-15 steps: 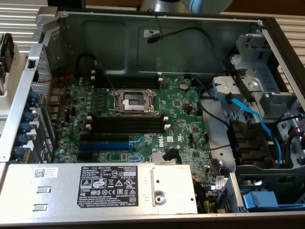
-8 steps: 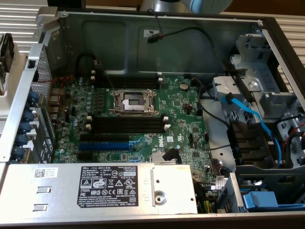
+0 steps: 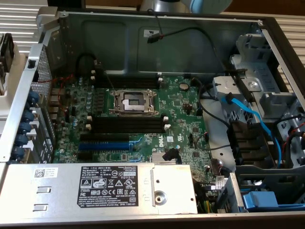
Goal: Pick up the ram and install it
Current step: 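Pick up the ram and move it above insertion slot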
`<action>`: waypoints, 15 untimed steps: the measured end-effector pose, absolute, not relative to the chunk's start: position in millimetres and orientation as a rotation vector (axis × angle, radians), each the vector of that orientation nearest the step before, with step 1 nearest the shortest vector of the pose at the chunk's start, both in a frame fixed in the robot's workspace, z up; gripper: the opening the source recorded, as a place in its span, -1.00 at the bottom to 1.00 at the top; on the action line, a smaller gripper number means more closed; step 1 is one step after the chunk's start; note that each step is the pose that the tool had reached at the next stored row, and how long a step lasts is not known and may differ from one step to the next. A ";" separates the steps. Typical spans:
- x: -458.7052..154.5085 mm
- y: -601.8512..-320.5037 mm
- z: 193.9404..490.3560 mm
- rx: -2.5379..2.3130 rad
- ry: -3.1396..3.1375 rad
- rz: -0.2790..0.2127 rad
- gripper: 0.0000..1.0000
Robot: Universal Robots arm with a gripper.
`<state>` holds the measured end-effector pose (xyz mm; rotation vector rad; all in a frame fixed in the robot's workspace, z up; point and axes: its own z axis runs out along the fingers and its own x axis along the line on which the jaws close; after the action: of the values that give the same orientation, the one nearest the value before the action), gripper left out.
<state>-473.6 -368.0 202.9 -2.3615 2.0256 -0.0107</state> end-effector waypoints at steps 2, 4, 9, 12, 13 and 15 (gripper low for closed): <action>-473.6 -367.9 202.7 -2.367 2.031 0.004 -0.51; -473.6 -368.0 202.6 -2.370 2.034 0.013 -0.51; -473.2 -368.6 202.5 -2.371 2.035 0.016 -0.51; -473.0 -368.7 202.5 -2.371 2.035 0.016 -0.51; -472.8 -368.7 202.4 -2.371 2.035 0.015 -0.51; -472.3 -368.7 202.5 -2.372 2.035 0.014 -0.51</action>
<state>-472.3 -368.7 202.5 -2.3720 2.0353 0.0144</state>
